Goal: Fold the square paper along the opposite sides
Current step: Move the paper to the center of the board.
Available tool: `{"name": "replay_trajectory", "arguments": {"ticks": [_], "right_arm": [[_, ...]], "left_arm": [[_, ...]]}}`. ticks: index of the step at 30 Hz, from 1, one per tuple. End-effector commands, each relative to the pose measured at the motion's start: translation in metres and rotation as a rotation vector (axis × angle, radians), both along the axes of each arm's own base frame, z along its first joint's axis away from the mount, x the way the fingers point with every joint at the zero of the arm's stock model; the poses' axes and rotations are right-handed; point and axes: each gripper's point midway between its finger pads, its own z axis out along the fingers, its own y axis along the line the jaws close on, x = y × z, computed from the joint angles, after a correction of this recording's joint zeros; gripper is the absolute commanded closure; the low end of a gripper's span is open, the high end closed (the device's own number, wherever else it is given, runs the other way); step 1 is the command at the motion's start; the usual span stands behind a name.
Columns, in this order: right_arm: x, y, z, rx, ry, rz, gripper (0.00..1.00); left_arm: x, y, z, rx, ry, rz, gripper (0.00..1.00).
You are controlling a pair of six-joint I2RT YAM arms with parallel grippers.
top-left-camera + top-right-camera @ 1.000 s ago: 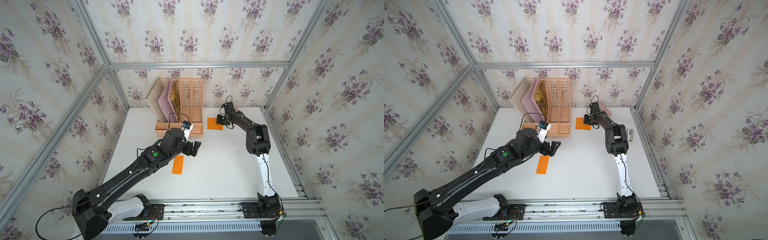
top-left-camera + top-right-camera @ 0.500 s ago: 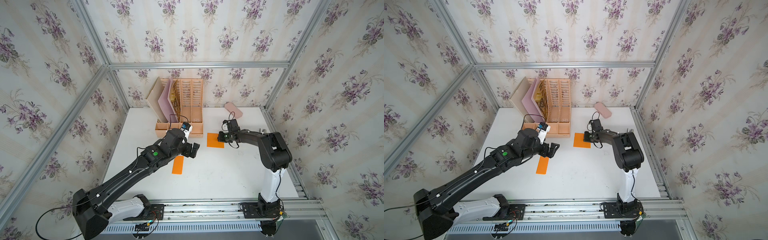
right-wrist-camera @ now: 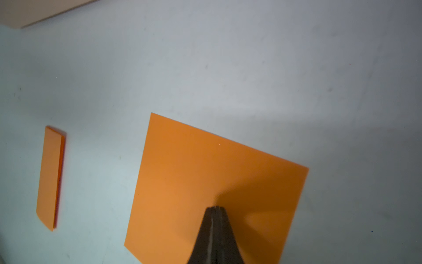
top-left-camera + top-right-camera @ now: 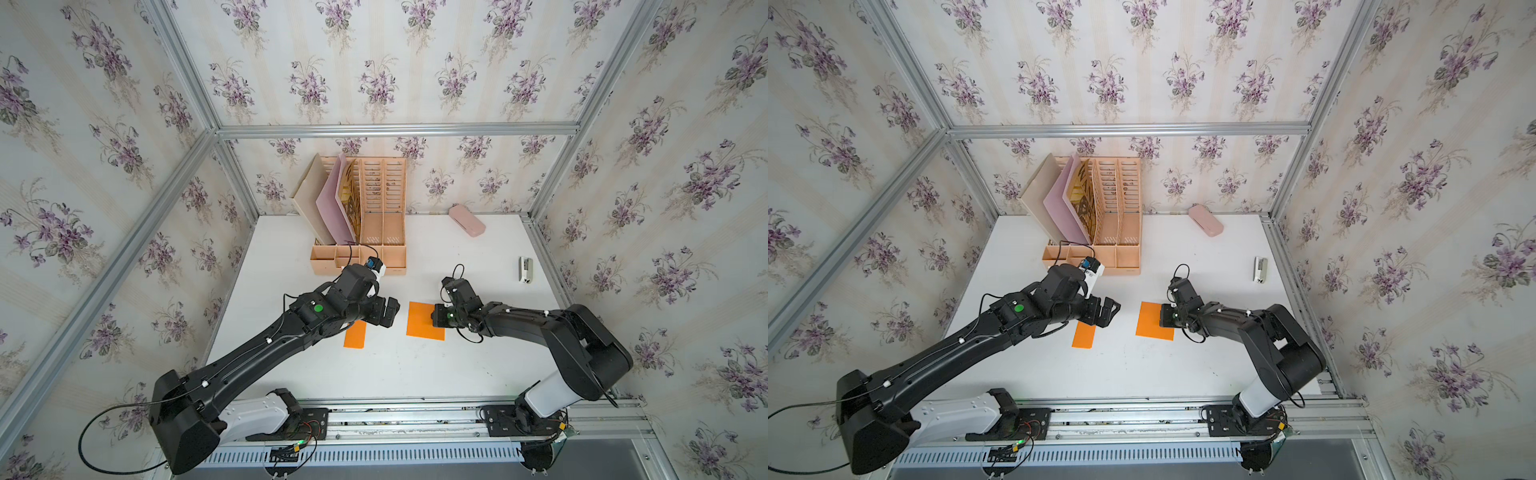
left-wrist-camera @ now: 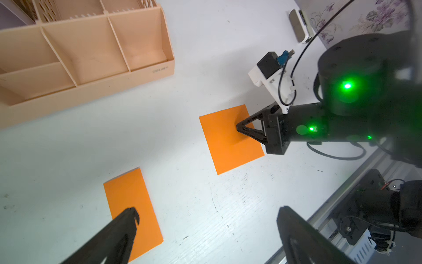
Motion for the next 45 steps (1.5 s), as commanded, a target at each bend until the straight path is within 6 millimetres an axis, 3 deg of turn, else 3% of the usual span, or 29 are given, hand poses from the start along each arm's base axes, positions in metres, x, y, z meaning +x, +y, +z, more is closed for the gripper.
{"name": "replay_trajectory", "arguments": {"ticks": [1,3,4,6,8,9,10,15,18,28,32,39,45], "right_arm": [[-0.043,-0.033,-0.023,-0.145,0.167,-0.045,1.00],[-0.035,-0.032,-0.012,-0.143,0.126,-0.051,1.00],[-0.031,-0.031,-0.007,-0.142,0.106,-0.053,1.00],[-0.022,-0.027,0.007,-0.133,0.069,-0.047,1.00],[-0.016,-0.024,0.018,-0.125,0.045,-0.046,1.00],[-0.014,-0.023,0.024,-0.118,0.033,-0.044,0.97],[-0.013,-0.021,0.029,-0.110,0.026,-0.043,0.95],[-0.014,-0.019,0.050,-0.071,-0.008,-0.039,0.76],[-0.015,-0.024,0.055,-0.087,-0.015,-0.049,0.68],[-0.036,-0.055,0.045,-0.168,0.041,-0.140,0.55],[-0.040,-0.062,0.042,-0.195,0.044,-0.156,0.44],[-0.045,-0.060,0.029,-0.192,0.076,-0.133,0.41],[-0.045,-0.054,0.017,-0.184,0.102,-0.111,0.41]], "left_arm": [[-0.006,-0.009,-0.014,-0.021,0.070,-0.005,0.05],[-0.006,-0.016,-0.022,-0.011,0.093,-0.014,0.16],[-0.005,-0.019,-0.024,-0.007,0.103,-0.019,0.27],[-0.004,-0.026,-0.027,-0.002,0.124,-0.030,0.61],[-0.002,-0.030,-0.030,0.005,0.139,-0.018,0.87],[0.000,-0.029,-0.033,0.012,0.145,-0.003,0.97],[0.001,-0.028,-0.035,0.019,0.150,0.009,1.00],[0.001,-0.032,-0.040,0.010,0.198,0.037,1.00],[0.000,-0.044,-0.050,-0.011,0.257,0.029,1.00],[-0.001,-0.102,-0.087,-0.046,0.454,-0.036,1.00],[0.004,-0.124,-0.099,-0.064,0.506,-0.044,1.00],[0.015,-0.133,-0.130,-0.010,0.567,0.011,1.00],[0.011,-0.132,-0.153,0.019,0.626,0.033,1.00]]}}
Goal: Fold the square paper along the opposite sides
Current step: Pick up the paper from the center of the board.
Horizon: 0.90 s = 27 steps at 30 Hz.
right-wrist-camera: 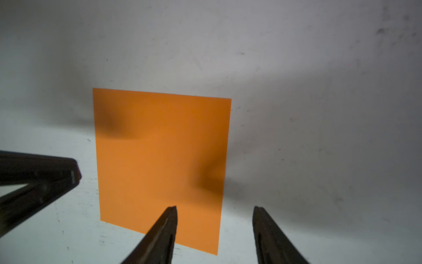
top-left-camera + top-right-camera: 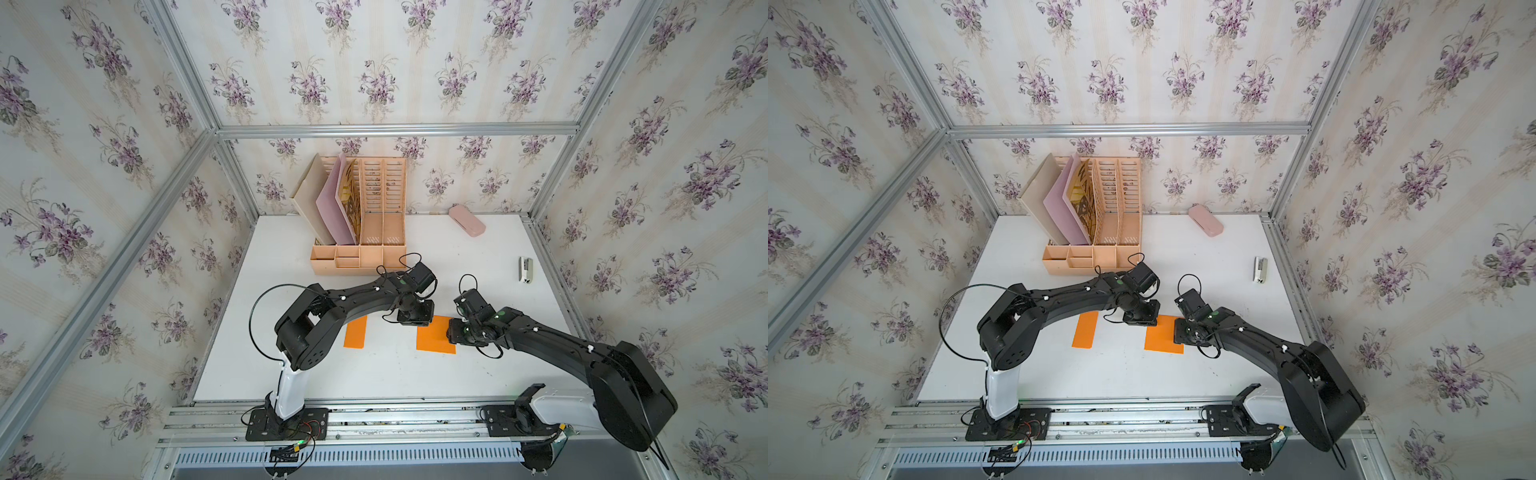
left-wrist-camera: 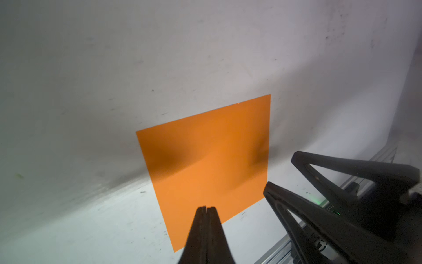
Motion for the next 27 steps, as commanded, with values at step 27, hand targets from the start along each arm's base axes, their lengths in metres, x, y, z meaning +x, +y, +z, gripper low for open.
{"name": "replay_trajectory", "arguments": {"ticks": [27], "right_arm": [[0.005,0.014,-0.017,0.047,0.010,0.026,0.42]], "left_arm": [[-0.012,0.017,-0.036,0.092,0.068,0.016,1.00]]}}
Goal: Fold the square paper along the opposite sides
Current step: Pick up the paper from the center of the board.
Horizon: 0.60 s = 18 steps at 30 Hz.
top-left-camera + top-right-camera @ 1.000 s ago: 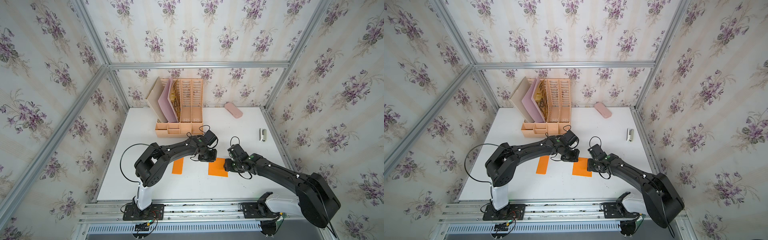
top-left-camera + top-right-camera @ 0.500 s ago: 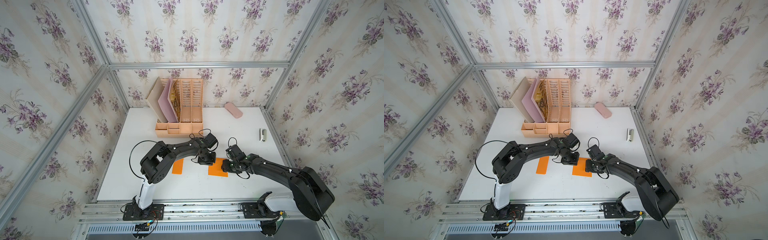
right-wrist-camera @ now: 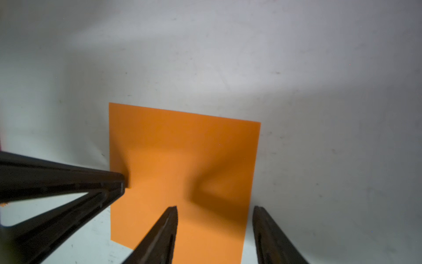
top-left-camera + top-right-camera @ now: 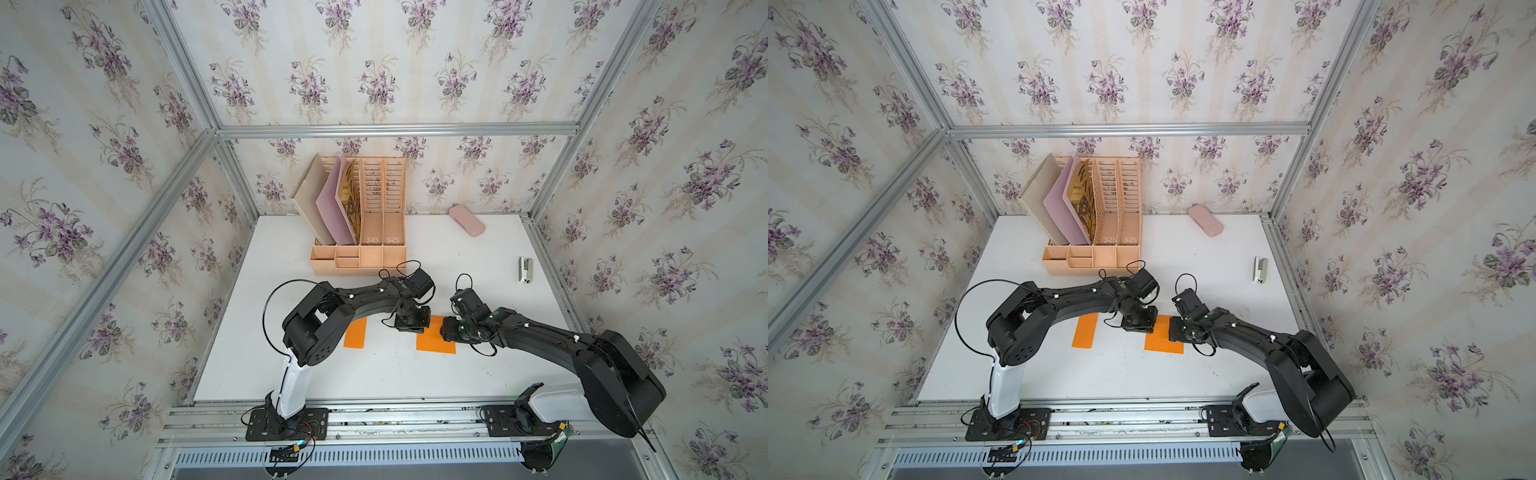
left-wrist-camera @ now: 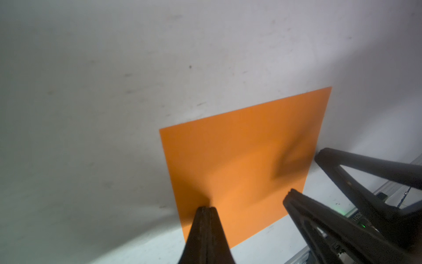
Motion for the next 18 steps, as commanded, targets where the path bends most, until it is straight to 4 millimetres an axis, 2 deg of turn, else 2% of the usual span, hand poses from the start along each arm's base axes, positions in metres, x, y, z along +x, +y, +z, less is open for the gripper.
{"name": "replay_trajectory", "arguments": {"ticks": [1,18], "right_arm": [[-0.009,-0.002,-0.009,-0.007,0.045,0.010,0.42],[-0.015,0.012,-0.014,0.073,0.068,0.038,0.42]], "left_arm": [[-0.005,0.007,-0.007,0.035,0.017,0.003,1.00],[0.003,0.009,-0.016,0.070,-0.011,0.010,1.00]]}}
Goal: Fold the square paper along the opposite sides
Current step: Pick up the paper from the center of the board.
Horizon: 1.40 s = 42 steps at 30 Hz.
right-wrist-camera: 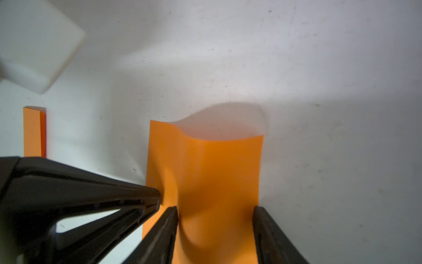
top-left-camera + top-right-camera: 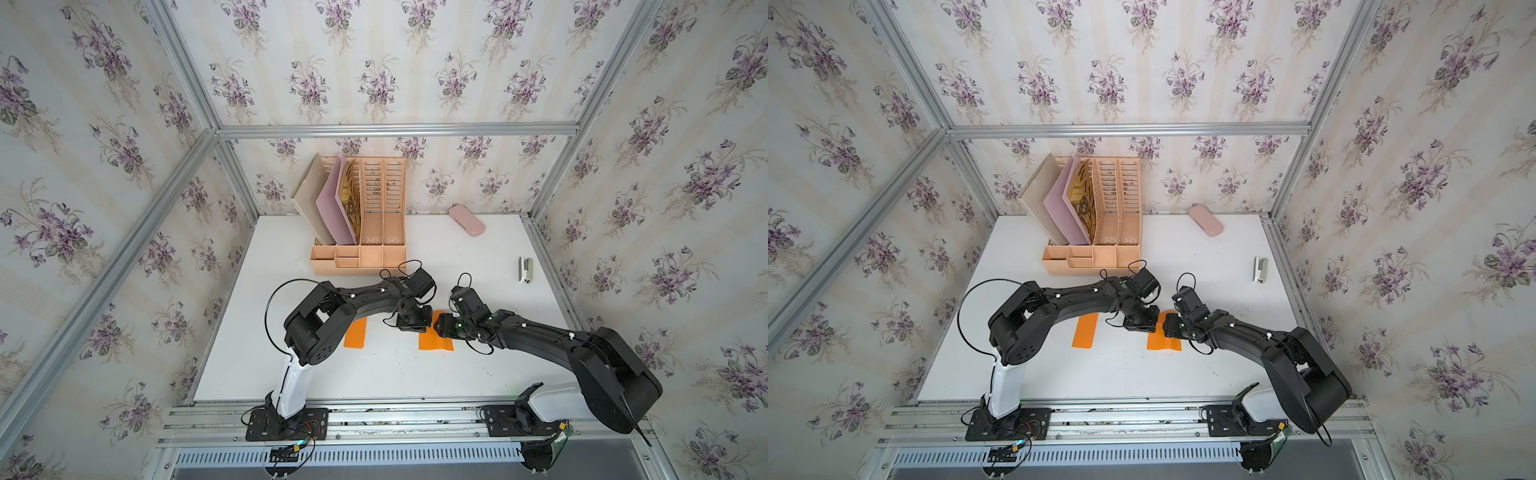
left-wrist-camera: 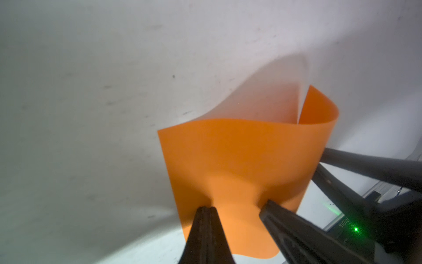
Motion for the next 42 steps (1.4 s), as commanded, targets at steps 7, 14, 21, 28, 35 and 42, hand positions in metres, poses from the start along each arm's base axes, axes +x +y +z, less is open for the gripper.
{"name": "replay_trajectory", "arguments": {"ticks": [7,14,21,28,35,42], "right_arm": [[-0.023,0.000,-0.014,0.002,0.110,0.035,0.49],[-0.022,0.002,-0.014,0.008,0.113,0.046,0.60],[-0.021,0.003,-0.013,0.004,0.105,0.058,0.65],[-0.020,0.002,-0.014,-0.001,0.095,0.057,0.69],[-0.009,0.010,0.006,0.036,0.021,0.085,0.69],[0.016,0.038,0.088,0.141,-0.232,0.243,0.69]], "left_arm": [[0.003,0.016,-0.014,0.095,-0.020,0.013,1.00],[0.011,0.012,-0.007,0.091,-0.050,0.015,1.00],[0.021,0.007,0.009,0.075,-0.104,0.011,1.00],[0.030,-0.001,0.030,0.028,-0.155,0.006,1.00],[0.054,0.014,0.090,0.052,-0.363,0.004,1.00],[0.074,0.050,0.182,0.035,-0.625,0.003,0.80]]}}
